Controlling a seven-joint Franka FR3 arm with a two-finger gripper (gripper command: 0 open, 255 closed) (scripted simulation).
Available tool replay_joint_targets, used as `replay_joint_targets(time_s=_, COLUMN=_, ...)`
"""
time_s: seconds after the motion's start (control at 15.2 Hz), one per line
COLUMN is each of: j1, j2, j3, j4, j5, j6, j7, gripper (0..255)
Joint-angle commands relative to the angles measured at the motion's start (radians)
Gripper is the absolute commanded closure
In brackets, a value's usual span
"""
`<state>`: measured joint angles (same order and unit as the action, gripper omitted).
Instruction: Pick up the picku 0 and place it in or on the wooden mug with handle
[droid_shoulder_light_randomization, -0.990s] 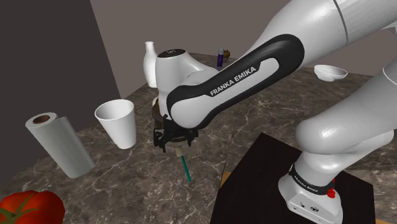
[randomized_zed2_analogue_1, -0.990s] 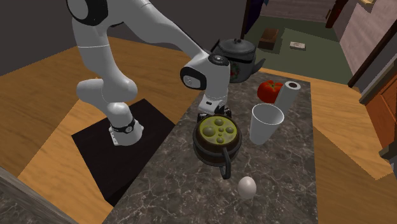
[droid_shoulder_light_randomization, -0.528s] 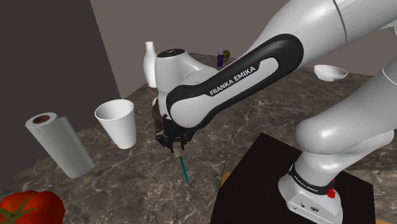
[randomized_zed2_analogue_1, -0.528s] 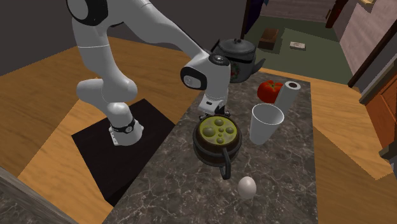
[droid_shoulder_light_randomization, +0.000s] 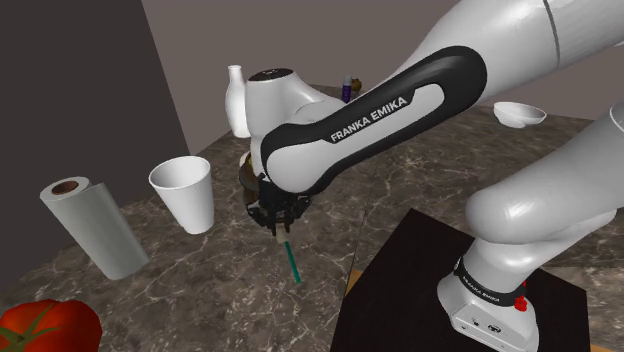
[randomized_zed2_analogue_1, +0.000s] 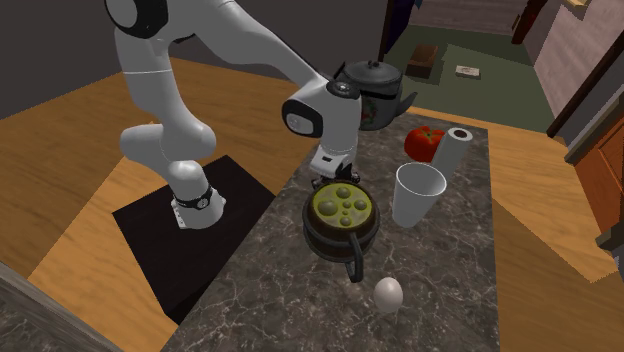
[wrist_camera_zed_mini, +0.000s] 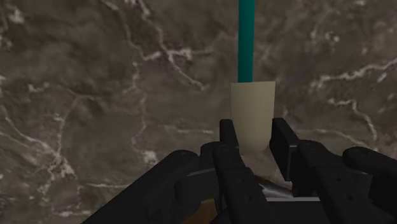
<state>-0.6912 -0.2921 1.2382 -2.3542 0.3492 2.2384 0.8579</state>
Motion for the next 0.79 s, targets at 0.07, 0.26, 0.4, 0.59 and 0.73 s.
replay_joint_targets(time_s=0.07, j1=0.032, j2=-0.032, j3=-0.044, j4=0.022, j5=0.020, j6=-0.050, j7=-0.016, gripper=255)
replay_joint_targets(time_s=0.26, j1=0.057, j2=-0.061, j3=-0.083, j4=0.044, j5=0.033, j6=-0.098, j7=-0.028, gripper=255)
replay_joint_targets(time_s=0.4, j1=0.070, j2=-0.078, j3=-0.106, j4=0.060, j5=0.039, j6=-0.129, j7=-0.035, gripper=255)
replay_joint_targets(time_s=0.59, j1=0.086, j2=-0.100, j3=-0.137, j4=0.084, j5=0.045, j6=-0.175, j7=-0.042, gripper=255)
replay_joint_targets(time_s=0.73, j1=0.094, j2=-0.112, j3=-0.156, j4=0.102, j5=0.048, j6=-0.204, j7=-0.046, gripper=255)
